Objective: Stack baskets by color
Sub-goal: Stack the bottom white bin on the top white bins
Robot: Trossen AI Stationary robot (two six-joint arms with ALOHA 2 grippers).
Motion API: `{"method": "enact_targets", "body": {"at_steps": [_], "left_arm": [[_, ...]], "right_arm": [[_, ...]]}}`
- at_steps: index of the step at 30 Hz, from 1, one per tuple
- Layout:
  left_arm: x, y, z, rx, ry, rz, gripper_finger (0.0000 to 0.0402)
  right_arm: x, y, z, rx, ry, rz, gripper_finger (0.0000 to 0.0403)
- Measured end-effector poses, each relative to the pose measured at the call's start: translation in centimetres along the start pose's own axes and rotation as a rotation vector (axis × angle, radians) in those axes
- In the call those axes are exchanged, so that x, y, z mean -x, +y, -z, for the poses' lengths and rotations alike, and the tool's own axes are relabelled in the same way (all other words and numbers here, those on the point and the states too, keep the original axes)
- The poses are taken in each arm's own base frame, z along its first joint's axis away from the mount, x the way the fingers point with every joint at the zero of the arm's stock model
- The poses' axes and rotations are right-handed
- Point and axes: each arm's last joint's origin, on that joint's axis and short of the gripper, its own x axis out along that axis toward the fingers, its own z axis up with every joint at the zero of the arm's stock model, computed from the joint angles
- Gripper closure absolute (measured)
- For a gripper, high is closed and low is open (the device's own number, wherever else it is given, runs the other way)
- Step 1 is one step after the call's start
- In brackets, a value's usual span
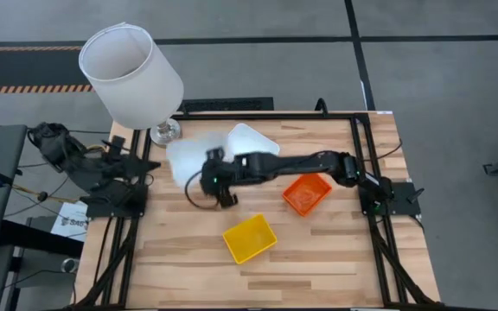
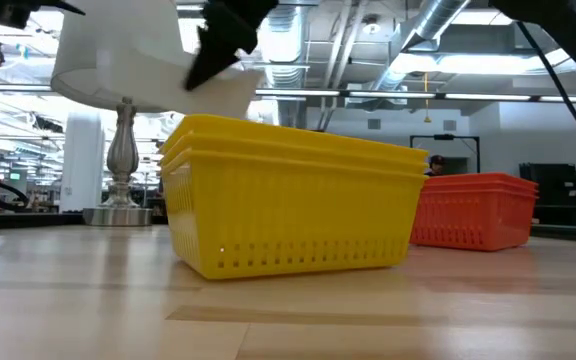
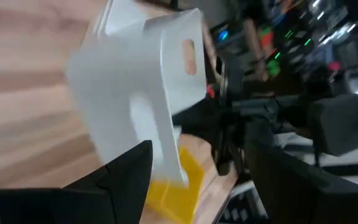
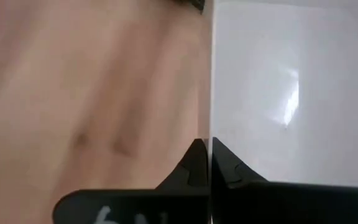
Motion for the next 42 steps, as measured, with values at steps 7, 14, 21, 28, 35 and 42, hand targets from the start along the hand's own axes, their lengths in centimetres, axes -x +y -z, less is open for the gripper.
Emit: {"method": "enact_targets", "body": {"at_steps": [7,14,21,28,35,42], "left_arm": [[0.8,0.7,-1.2,0.017,-0.079,0.045,0.0155],[0.8,0.9,-1.2,-0.006,-0.082,0.025,0.0155],[0.8,1.1,-1.2,-0.025,-0.094,0.010,0.0155],[0.8,1.1,-1.2,-0.023,-0.095,0.010,0.0155],[0.8,1.1,-1.2,-0.023,-0.097,0.010,0.0155],[0.8,1.1,-1.2,-0.022,-0.097,0.010,0.0155]], "right_arm": [[1.3,-5.0,5.0,-0.525,0.318,0.154,0.0401],[0.9,-7.2,8.0,-0.732,0.435,0.131,0.0402],[0.8,-7.3,8.2,-0.806,0.430,0.071,0.0402],[-0.9,-5.2,8.5,-0.819,0.464,0.056,0.0402],[-2.2,-4.4,9.2,-0.817,0.474,0.048,0.0402],[-2.5,-5.0,9.1,-0.860,0.422,0.054,0.0393]]}}
